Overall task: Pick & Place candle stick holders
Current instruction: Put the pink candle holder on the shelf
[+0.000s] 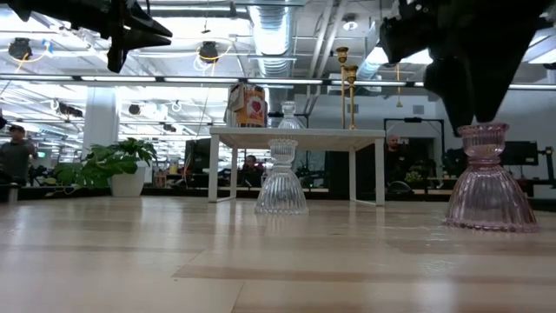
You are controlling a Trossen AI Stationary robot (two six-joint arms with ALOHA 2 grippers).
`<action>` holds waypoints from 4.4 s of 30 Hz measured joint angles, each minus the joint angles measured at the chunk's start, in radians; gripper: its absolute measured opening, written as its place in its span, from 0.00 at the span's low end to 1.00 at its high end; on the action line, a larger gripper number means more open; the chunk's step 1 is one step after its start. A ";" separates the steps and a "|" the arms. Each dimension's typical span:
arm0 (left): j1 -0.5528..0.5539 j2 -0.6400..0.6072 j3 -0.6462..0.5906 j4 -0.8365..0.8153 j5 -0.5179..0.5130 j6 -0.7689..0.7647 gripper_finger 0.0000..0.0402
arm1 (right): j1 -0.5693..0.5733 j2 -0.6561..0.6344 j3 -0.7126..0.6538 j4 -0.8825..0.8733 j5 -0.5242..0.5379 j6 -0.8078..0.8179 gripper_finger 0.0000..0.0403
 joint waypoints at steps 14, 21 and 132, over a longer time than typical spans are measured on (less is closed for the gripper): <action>0.000 0.000 0.000 0.000 0.000 -0.002 0.17 | 0.011 0.004 -0.072 0.126 -0.023 -0.031 0.93; 0.000 0.000 0.000 0.000 0.000 -0.001 0.17 | 0.009 0.005 -0.105 0.158 -0.027 -0.038 0.82; 0.000 0.000 0.000 0.001 0.000 -0.017 0.17 | -0.625 0.412 0.989 -0.315 0.225 -0.813 0.46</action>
